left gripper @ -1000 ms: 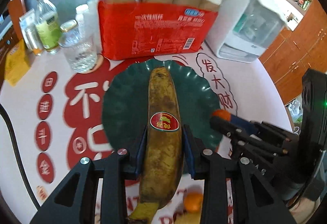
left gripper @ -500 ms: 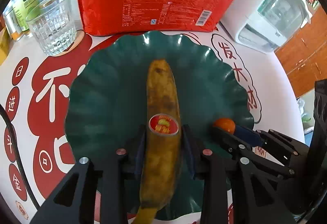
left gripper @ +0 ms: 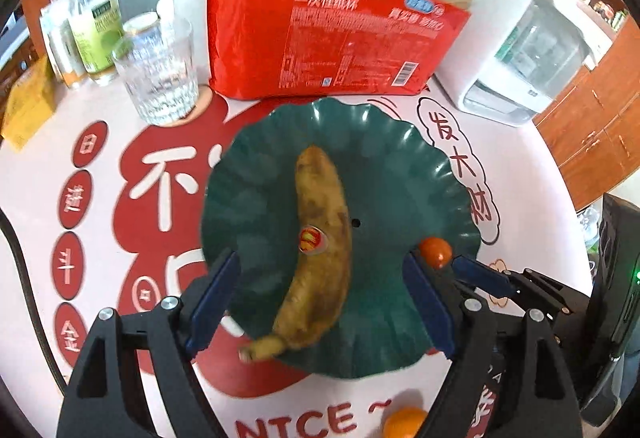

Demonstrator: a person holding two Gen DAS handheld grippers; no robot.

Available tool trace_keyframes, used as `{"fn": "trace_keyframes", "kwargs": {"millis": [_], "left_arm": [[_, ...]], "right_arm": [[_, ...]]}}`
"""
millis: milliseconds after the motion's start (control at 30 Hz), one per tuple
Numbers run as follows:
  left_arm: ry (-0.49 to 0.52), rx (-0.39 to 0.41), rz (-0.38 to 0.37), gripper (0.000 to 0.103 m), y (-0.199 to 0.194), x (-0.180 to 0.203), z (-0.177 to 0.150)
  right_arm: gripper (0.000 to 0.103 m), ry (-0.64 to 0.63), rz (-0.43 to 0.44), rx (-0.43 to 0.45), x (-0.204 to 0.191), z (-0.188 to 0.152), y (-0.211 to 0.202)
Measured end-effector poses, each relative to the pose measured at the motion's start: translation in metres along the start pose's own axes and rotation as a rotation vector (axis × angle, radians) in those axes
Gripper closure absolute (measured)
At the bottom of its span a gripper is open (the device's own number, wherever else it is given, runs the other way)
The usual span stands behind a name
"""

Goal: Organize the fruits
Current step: 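Open both tools to release banana and tomato, then pull back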

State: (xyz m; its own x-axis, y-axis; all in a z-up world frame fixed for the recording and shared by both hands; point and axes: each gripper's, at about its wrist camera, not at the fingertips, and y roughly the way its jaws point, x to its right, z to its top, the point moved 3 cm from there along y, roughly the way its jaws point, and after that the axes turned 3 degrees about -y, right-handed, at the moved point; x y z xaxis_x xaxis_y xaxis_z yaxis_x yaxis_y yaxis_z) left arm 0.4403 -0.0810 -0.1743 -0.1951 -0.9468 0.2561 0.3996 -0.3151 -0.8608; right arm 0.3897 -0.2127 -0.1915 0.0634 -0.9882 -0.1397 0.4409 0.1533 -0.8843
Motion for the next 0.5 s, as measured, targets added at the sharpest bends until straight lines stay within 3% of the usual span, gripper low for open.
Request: {"fn": "trace_keyframes", "kwargs": {"millis": [267,500], "left_arm": [[-0.003,0.055,0.007,0.021,-0.053,-0.007,-0.021],[0.067,0.155,0.054,0.021,-0.11,0.002,-0.046]], "right_arm": [[0.068,-0.044,-0.009,0.024,-0.025,-0.013,-0.036],[0.068,-0.042,-0.011,0.063,-0.039,-0.027,-0.077]]}}
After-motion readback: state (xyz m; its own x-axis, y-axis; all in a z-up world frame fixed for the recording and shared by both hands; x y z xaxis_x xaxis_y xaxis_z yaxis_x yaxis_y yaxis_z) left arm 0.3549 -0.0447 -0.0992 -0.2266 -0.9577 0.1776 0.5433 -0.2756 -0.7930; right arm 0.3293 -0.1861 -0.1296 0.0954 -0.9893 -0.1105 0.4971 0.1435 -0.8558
